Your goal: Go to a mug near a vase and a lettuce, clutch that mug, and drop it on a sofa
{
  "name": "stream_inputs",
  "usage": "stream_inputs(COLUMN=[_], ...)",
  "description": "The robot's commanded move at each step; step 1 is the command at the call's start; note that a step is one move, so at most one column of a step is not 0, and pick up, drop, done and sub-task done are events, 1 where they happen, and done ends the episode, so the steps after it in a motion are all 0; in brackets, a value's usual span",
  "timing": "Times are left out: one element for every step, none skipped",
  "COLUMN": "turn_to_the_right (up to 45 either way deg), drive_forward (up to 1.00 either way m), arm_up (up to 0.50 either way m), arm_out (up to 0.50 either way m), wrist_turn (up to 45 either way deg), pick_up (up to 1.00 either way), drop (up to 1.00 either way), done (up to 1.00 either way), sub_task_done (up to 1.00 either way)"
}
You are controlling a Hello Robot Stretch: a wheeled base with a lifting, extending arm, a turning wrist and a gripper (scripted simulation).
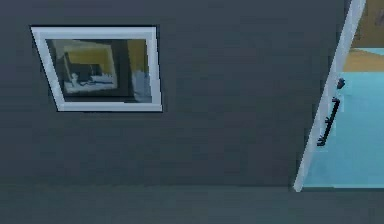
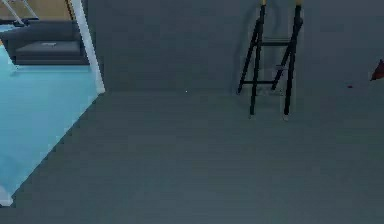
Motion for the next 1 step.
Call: stream_inputs(turn_to_the_right=[-45.0], drive_forward=[0.00], arm_up=[0.00], arm_out=[0.00], wrist_turn=[0.0], pick_up=[0.00], drop=[0.00], done=[0.00], sub_task_done=[0.00])
